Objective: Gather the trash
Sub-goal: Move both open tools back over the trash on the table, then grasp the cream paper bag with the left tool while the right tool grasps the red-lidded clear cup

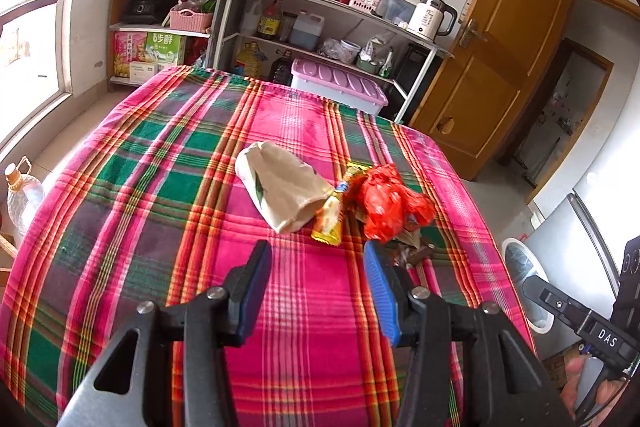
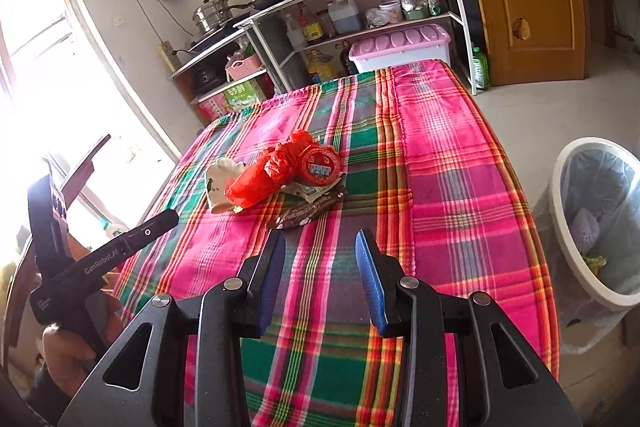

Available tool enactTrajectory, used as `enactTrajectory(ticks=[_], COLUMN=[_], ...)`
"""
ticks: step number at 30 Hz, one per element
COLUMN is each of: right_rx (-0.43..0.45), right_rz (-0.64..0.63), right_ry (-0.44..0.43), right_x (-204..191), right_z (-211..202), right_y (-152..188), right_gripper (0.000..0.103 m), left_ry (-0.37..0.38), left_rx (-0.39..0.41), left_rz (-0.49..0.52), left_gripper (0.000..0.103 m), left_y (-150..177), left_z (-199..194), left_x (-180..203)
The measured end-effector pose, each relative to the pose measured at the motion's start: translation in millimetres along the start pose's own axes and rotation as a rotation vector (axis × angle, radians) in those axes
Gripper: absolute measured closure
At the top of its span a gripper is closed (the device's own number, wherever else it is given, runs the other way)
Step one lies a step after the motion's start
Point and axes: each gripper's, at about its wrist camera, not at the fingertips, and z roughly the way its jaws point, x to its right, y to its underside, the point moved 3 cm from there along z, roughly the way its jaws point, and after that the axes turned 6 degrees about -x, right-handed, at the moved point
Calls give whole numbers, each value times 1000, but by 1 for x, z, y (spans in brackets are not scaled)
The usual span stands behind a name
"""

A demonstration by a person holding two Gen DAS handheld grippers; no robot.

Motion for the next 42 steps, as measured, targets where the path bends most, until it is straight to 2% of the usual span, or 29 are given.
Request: enactTrajectory(ticks=[4, 9, 17, 24, 28, 30, 31, 42], right_rx=[-13, -33, -62, -109, -128, -115, -111, -64], right_rz=[-11, -7, 92, 109, 119, 116, 111, 63], right_ry=[-5, -10, -28, 18, 30, 39, 44, 43], right_x=[-4, -2, 6, 5, 9, 9, 9, 3], right_z=[24, 55, 106, 137, 142, 140, 138, 107], right_y=[-19, -43, -75, -77, -72, -72, -73, -68], right_gripper=[50, 49, 49, 49, 49, 54, 56, 57], left_ry=[-8, -7, -13, -30, -35, -33, -36, -22], left_rx=[-8, -33, -61, -80, -83, -86, -88, -44], left_rz=[-37, -79, -109, -100, -98, -96, -95, -83], left_gripper=[46, 46, 46, 47, 66, 78, 78, 83], left_y=[-19, -34, -43, -42, -43, -43, -43, -39], left_z=[23, 51, 82, 94, 96, 97, 97, 74], left_x=[-16, -30, -42, -42, -42, -42, -43, -41])
